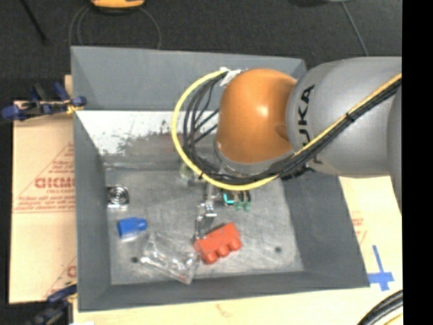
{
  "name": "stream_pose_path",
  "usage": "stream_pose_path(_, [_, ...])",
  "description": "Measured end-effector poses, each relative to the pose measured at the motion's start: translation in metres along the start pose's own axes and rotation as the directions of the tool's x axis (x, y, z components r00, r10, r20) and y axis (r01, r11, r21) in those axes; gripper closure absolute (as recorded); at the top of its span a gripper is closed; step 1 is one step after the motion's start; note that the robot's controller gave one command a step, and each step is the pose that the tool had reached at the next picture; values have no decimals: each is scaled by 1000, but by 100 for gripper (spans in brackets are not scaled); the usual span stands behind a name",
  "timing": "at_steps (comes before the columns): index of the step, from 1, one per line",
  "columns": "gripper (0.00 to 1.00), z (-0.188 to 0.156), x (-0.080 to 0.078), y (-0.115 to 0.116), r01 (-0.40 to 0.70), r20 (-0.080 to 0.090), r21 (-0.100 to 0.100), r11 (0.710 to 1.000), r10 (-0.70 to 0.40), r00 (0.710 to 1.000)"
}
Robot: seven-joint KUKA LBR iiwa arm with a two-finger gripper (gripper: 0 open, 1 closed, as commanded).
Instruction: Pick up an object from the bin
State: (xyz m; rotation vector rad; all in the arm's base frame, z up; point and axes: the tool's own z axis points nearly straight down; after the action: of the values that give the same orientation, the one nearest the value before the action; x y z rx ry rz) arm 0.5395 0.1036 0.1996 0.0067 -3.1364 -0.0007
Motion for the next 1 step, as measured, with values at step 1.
stream_pose_path(1, [0, 128, 22, -67, 127, 16, 0, 992, -127, 992])
